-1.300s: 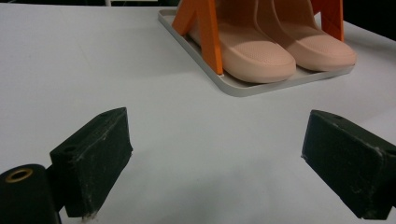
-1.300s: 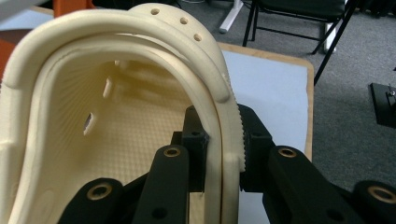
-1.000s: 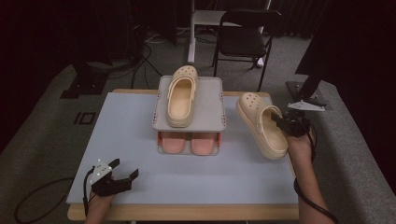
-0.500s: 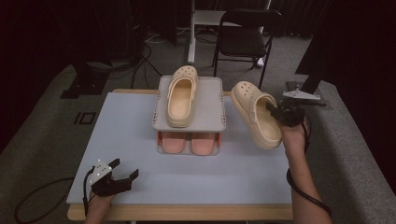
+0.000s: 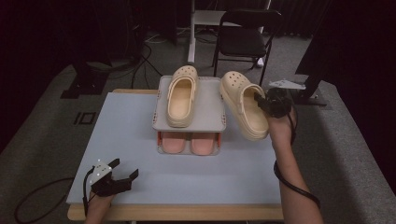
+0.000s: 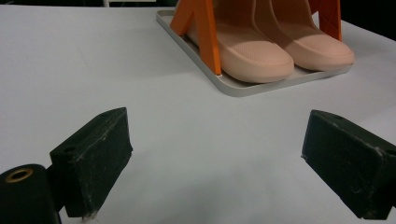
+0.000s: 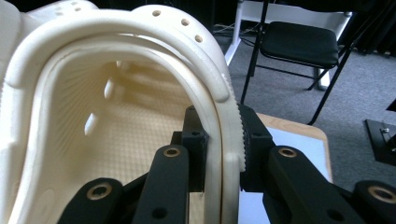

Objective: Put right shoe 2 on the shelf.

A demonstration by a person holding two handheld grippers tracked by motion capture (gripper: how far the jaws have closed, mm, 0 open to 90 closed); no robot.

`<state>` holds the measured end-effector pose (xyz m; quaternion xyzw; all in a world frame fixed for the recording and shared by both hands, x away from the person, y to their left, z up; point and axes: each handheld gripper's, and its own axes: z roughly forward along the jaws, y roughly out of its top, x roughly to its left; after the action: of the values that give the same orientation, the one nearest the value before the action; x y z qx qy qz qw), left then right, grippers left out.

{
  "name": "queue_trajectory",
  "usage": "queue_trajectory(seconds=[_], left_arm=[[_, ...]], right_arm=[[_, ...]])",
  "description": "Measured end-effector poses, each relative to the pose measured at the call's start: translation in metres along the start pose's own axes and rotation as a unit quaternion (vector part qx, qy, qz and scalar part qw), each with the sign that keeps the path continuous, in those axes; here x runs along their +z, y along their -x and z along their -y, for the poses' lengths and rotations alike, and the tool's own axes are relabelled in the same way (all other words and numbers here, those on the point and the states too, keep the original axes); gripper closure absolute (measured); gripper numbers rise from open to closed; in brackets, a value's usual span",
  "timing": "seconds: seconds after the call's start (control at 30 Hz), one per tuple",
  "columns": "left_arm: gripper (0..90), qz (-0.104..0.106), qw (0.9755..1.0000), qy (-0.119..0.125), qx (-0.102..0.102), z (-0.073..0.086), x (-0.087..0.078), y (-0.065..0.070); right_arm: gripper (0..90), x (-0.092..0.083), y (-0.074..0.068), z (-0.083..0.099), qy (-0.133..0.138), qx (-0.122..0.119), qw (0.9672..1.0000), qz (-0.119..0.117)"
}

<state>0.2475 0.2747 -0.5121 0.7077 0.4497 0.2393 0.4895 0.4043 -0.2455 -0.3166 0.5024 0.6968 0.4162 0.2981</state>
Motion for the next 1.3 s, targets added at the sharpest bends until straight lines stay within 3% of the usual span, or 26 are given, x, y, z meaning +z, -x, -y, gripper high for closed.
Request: queue_trajectory(seconds=[1.0, 1.3], left_arm=[[7.9, 0.007, 1.0, 0.002, 0.0, 0.001, -0.003, 0.001], [7.9, 0.008, 1.0, 0.003, 0.001, 0.001, -0.004, 0.001]], right_arm=[[75.9, 0.035, -0.059, -0.029, -0.001, 0.023, 0.9997, -0.001], [75.8, 0.049, -0.068, -0.032, -0.02, 0.033, 0.999, 0.02]])
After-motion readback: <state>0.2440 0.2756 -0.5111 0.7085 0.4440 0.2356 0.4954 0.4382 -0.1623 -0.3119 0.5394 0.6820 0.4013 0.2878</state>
